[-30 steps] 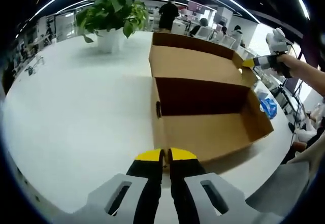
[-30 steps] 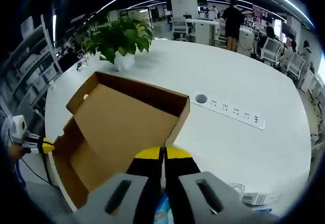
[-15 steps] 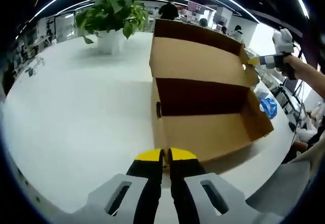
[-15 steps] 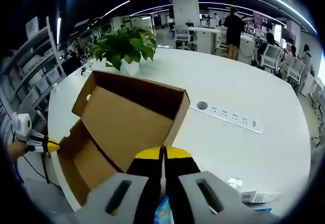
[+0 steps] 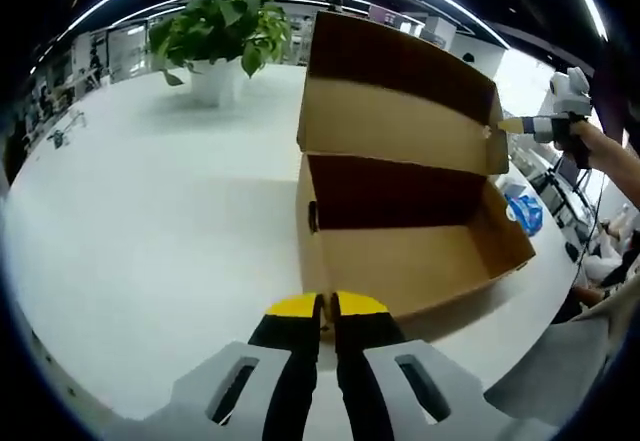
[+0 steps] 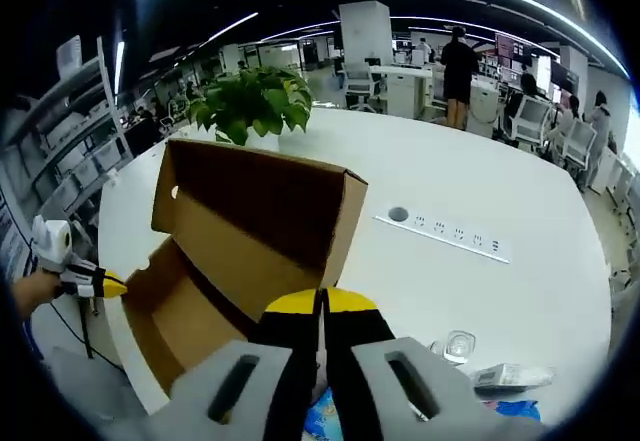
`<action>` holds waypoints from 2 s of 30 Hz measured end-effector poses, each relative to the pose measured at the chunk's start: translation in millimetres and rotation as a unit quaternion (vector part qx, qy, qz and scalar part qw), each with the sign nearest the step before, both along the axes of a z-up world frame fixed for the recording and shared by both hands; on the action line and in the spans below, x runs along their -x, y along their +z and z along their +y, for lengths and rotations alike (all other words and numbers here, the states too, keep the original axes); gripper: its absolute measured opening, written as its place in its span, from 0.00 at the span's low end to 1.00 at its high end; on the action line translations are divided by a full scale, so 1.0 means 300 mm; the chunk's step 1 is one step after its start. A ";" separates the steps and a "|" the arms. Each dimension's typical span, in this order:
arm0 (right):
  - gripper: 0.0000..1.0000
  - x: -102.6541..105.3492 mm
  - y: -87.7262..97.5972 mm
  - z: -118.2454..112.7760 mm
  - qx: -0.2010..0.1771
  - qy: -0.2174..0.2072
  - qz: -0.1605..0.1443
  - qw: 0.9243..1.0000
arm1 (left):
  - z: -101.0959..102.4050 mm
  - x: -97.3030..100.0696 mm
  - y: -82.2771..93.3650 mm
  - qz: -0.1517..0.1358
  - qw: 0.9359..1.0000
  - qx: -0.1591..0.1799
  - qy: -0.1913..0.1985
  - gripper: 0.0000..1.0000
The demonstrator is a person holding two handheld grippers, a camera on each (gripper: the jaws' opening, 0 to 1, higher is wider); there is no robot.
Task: Operate the shoe box by opening the lid, removing the specified soft item, and placing it in the target area until the item is outside and the box remains undamaged.
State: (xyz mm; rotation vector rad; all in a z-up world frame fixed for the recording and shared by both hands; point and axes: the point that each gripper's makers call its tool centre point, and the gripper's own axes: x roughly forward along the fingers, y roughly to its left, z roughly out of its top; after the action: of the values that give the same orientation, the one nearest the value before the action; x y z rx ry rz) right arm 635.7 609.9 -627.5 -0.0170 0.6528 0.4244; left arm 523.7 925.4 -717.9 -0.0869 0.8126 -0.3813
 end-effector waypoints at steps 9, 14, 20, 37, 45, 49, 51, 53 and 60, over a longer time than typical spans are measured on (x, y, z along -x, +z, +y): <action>0.00 0.050 0.009 -0.001 -0.011 -0.011 -0.011 1.000 | -0.001 -0.002 -0.002 -0.006 1.000 -0.003 -0.010 0.02; 0.00 0.077 0.012 0.002 -0.011 -0.017 -0.021 1.000 | 0.000 -0.002 -0.002 -0.009 1.000 -0.007 -0.018 0.03; 0.00 0.108 0.013 0.005 -0.014 -0.024 -0.029 0.999 | -0.002 -0.004 -0.003 -0.008 1.000 -0.007 -0.022 0.03; 0.00 0.184 0.000 0.013 -0.032 -0.037 -0.037 0.998 | -0.018 -0.026 0.066 -0.038 0.999 -0.006 -0.030 0.06; 0.01 0.227 -0.020 0.023 -0.028 -0.028 -0.038 0.998 | -0.026 -0.050 0.120 -0.064 0.997 -0.015 -0.037 0.11; 0.02 0.241 -0.031 0.026 -0.026 -0.023 -0.040 0.999 | -0.019 -0.059 0.149 -0.077 0.996 -0.018 -0.036 0.12; 0.02 0.254 -0.038 0.029 -0.027 -0.022 -0.040 0.999 | -0.011 -0.065 0.172 -0.088 0.995 -0.020 -0.035 0.12; 0.02 0.263 -0.045 0.031 -0.025 -0.020 -0.040 0.999 | -0.003 -0.070 0.191 -0.096 0.995 -0.021 -0.033 0.13; 0.04 0.306 -0.061 0.045 -0.014 -0.005 -0.045 0.999 | 0.021 -0.080 0.246 -0.117 0.992 -0.029 -0.030 0.13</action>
State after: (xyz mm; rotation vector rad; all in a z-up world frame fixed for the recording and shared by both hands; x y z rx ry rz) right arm 544.0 623.3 -645.7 -0.0068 0.5584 0.4197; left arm 547.6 931.7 -644.1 0.0367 0.5946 -0.4161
